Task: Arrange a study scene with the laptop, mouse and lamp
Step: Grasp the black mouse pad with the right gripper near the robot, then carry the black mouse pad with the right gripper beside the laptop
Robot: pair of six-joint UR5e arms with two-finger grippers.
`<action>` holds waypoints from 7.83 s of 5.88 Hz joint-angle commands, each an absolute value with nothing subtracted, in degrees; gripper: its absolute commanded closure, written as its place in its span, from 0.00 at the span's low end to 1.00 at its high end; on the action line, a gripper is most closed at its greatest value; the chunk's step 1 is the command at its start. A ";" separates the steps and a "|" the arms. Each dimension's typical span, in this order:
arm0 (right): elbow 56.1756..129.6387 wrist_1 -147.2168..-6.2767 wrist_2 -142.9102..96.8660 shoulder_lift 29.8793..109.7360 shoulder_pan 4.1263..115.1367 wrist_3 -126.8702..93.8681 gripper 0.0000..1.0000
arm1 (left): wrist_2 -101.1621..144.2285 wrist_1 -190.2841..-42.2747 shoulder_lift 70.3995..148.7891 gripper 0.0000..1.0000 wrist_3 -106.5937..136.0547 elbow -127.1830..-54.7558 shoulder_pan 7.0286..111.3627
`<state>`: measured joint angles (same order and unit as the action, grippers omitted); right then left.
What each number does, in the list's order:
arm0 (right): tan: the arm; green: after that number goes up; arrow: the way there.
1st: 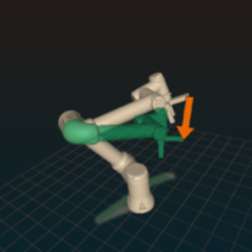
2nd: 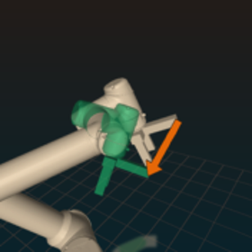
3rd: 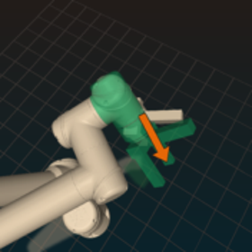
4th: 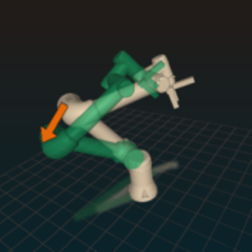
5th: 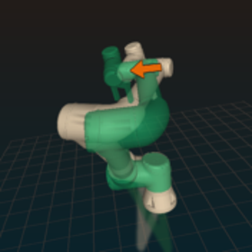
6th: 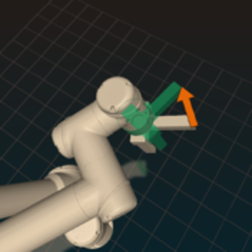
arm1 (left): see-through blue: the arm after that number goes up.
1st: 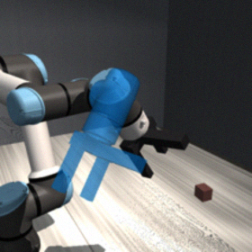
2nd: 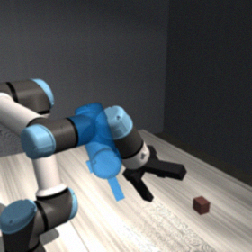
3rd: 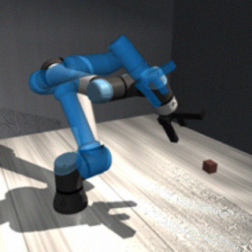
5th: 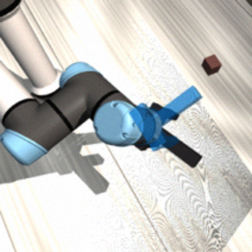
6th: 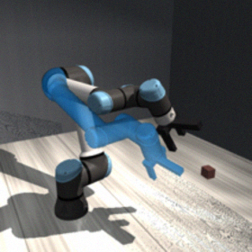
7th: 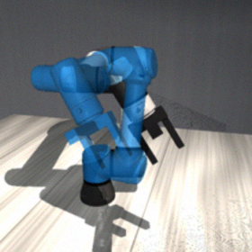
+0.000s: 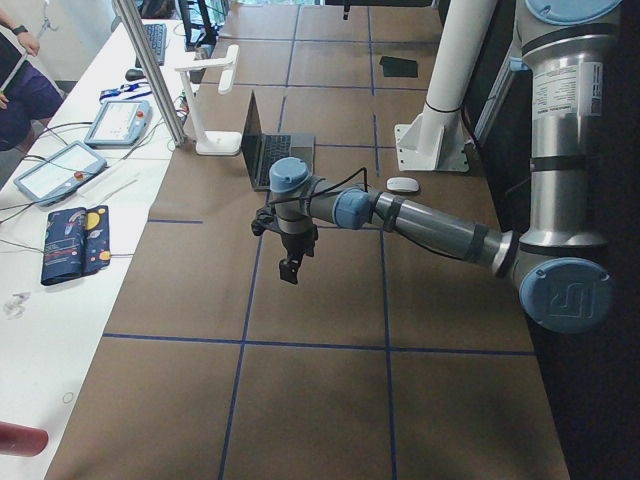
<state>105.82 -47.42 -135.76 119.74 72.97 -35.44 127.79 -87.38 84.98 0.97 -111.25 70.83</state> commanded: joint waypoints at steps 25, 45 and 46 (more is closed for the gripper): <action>107.04 -10.81 -82.78 128.17 5.93 -97.21 1.00 | 132.28 -87.45 84.20 0.00 1.23 -114.17 70.84; 81.74 -51.94 -105.29 60.29 41.31 -90.44 0.85 | 132.36 -87.45 84.29 0.00 2.20 -115.31 70.84; 81.48 -52.55 -105.47 60.47 41.31 -89.31 0.01 | 132.36 -87.45 84.29 0.00 2.20 -115.23 70.84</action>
<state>81.60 -52.15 -105.33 60.36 41.37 -90.11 132.36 -87.47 84.29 2.18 -115.28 70.84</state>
